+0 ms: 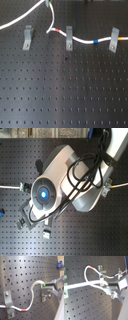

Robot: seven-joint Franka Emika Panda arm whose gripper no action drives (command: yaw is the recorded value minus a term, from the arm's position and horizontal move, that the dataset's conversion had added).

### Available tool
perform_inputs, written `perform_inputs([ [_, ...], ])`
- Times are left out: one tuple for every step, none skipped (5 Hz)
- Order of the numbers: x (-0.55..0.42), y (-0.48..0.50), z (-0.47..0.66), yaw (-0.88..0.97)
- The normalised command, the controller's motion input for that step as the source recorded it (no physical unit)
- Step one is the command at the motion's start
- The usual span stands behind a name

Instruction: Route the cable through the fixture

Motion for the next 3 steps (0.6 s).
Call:
perform_inputs([
  [-0.124, 0.183, 0.03, 0.0],
  [-0.344, 0.148, 0.53, -0.02],
  [-0.441, 0.175, 0.35, -0.18],
])
